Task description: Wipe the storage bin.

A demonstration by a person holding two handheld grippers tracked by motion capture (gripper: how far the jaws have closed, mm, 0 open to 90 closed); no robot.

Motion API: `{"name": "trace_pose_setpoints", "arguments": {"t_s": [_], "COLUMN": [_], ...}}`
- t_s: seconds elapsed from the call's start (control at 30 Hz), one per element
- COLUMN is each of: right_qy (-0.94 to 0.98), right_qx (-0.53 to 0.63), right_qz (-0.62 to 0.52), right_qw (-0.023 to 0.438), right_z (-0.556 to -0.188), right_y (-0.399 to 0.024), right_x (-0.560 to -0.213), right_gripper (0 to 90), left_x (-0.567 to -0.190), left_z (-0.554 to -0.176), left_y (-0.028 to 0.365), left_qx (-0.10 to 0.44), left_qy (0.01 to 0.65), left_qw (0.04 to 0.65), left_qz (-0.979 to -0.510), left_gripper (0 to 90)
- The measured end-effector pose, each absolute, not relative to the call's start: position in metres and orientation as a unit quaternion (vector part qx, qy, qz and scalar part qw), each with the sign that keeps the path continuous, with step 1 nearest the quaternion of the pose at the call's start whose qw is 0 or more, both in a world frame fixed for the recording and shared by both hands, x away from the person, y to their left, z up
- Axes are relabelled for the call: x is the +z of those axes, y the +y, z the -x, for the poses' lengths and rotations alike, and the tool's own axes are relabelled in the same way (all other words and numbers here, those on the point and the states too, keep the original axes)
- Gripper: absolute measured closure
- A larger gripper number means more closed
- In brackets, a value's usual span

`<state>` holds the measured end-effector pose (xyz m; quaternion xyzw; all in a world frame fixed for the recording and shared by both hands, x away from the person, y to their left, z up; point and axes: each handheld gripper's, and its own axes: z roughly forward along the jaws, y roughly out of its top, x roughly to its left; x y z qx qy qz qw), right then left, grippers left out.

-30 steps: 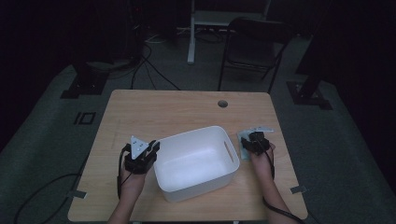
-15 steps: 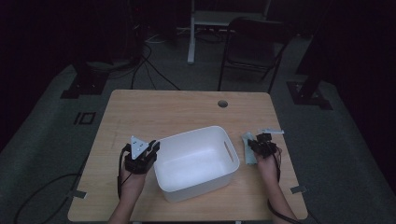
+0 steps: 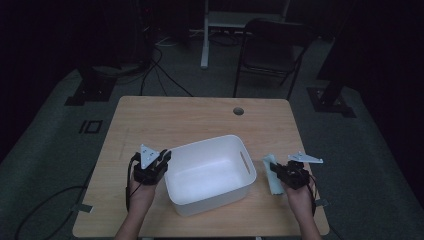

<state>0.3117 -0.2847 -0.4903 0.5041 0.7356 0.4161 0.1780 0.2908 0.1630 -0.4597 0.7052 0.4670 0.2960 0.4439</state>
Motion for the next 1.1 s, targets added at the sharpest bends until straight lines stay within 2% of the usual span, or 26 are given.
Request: {"name": "trace_pose_setpoints", "arguments": {"t_s": [0.47,0.63,0.73,1.1], "right_qy": [0.717,0.717,0.722,0.745], "right_qx": [0.487,0.538,0.543,0.518], "right_qz": [-0.471,-0.422,-0.405,-0.404], "right_qw": [0.164,0.140,0.143,0.112], "right_z": [-0.276,-0.257,-0.252,-0.259], "right_y": [-0.285,-0.273,-0.267,-0.249], "right_x": [-0.454,-0.431,-0.424,-0.443], "right_gripper": [84.5,84.5,84.5,84.5], "left_x": [-0.461,-0.460,-0.460,-0.460], "left_z": [-0.298,-0.299,-0.299,-0.298], "left_y": [0.172,0.171,0.171,0.170], "left_qx": [0.283,0.285,0.286,0.288], "left_qy": [0.469,0.467,0.466,0.468], "left_qw": [0.458,0.454,0.453,0.451], "left_qz": [-0.700,-0.703,-0.704,-0.703], "left_gripper": [80.5,80.4,80.3,80.2]}}
